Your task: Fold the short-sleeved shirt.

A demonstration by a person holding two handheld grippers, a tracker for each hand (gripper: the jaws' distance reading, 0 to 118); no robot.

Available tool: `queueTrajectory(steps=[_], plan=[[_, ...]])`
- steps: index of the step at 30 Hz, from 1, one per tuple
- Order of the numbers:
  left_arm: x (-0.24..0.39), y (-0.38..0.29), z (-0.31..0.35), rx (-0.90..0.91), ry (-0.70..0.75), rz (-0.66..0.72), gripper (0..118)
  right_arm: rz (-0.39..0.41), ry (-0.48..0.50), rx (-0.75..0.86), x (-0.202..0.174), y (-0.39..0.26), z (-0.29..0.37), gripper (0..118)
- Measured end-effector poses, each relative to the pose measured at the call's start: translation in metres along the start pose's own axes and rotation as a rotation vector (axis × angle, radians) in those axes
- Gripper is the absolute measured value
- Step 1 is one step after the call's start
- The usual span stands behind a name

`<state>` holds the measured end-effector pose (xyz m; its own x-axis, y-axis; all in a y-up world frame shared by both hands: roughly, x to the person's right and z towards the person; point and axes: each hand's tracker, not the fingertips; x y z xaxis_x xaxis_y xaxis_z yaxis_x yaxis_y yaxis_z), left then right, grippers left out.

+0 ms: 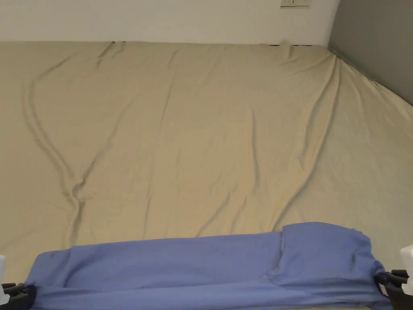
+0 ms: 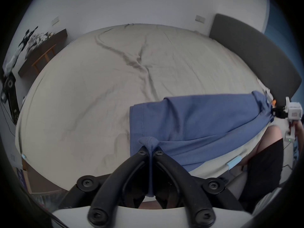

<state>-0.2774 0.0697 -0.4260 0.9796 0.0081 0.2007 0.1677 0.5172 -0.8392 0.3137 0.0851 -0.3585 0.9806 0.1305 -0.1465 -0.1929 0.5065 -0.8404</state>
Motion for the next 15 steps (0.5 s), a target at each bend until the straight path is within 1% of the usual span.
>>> queueTrajectory(steps=[1, 2, 4, 6, 7, 8, 9, 10, 11, 12, 13, 14, 15], plan=[[0.001, 0.0, -0.006, -0.018, 0.012, -0.006, 1, -0.068, 0.024, -0.006, 0.005, 0.0, -0.004, 3], [0.001, -0.001, -0.01, -0.035, 0.02, -0.018, 1, -0.109, 0.035, -0.016, 0.007, 0.0, -0.007, 3], [-0.001, -0.004, -0.017, -0.069, 0.026, -0.005, 1, -0.092, 0.024, -0.023, 0.006, 0.0, -0.009, 3], [-0.004, 0.0, -0.011, -0.045, 0.018, 0.049, 1, -0.057, 0.017, -0.034, 0.002, -0.001, -0.009, 3], [-0.004, 0.001, -0.005, -0.027, 0.015, 0.057, 5, -0.041, 0.026, -0.046, 0.0, 0.0, -0.006, 4], [-0.004, 0.002, 0.003, -0.007, 0.015, 0.078, 21, -0.041, 0.014, -0.037, 0.002, -0.002, -0.004, 7], [-0.003, 0.003, 0.011, 0.001, 0.025, 0.088, 53, -0.039, 0.003, -0.025, 0.001, -0.002, 0.005, 20], [-0.003, 0.002, 0.023, 0.015, 0.026, 0.08, 98, 0.0, -0.021, 0.015, -0.003, -0.002, 0.019, 52], [-0.001, 0.002, 0.038, 0.075, 0.004, 0.077, 117, 0.037, -0.02, 0.061, -0.007, -0.004, 0.032, 78], [0.0, 0.0, 0.054, 0.132, -0.039, 0.073, 118, 0.055, -0.015, 0.094, -0.015, -0.005, 0.047, 95], [0.001, -0.002, 0.073, 0.191, -0.09, 0.081, 115, 0.046, -0.018, 0.135, -0.021, -0.006, 0.062, 101], [0.002, -0.005, 0.086, 0.214, -0.121, 0.094, 109, 0.022, -0.033, 0.184, -0.027, -0.006, 0.076, 101], [0.003, -0.009, 0.095, 0.225, -0.148, 0.116, 97, 0.009, -0.054, 0.239, -0.035, -0.006, 0.087, 100]])
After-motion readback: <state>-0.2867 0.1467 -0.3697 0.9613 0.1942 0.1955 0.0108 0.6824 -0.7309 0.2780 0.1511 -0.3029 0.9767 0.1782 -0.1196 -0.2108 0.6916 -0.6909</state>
